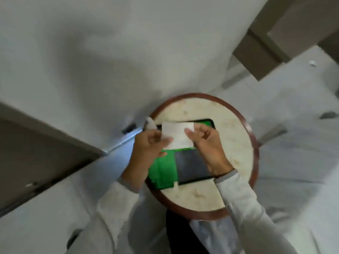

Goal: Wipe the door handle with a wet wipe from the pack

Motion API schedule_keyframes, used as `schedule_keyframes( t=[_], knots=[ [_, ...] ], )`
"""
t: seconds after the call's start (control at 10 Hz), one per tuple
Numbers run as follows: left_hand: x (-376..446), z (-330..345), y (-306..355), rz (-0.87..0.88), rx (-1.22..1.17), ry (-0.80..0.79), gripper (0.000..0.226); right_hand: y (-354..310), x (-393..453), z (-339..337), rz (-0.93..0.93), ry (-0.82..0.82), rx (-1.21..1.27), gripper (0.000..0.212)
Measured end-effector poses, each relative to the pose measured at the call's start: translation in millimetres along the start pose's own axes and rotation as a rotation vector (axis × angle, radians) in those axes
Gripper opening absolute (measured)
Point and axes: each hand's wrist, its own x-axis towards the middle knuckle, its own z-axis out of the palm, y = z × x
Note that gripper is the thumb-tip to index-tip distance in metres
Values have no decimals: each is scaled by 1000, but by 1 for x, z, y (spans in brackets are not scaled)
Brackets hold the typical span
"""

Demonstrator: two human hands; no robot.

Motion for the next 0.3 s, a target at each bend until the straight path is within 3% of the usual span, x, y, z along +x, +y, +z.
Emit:
schedule_keyframes(
  t=[0.1, 0.2, 0.3],
  knots=[
    [51, 89, -116, -140, 369, -36, 23, 116, 42, -89, 307, 61, -251, 10],
    [68, 116, -161, -184, 563, -42, 25, 164, 59, -119, 465, 1, -395, 21],
    [63, 126, -177, -243, 904, -53, 44, 175, 68, -133, 528, -67, -666, 36]
  ],
)
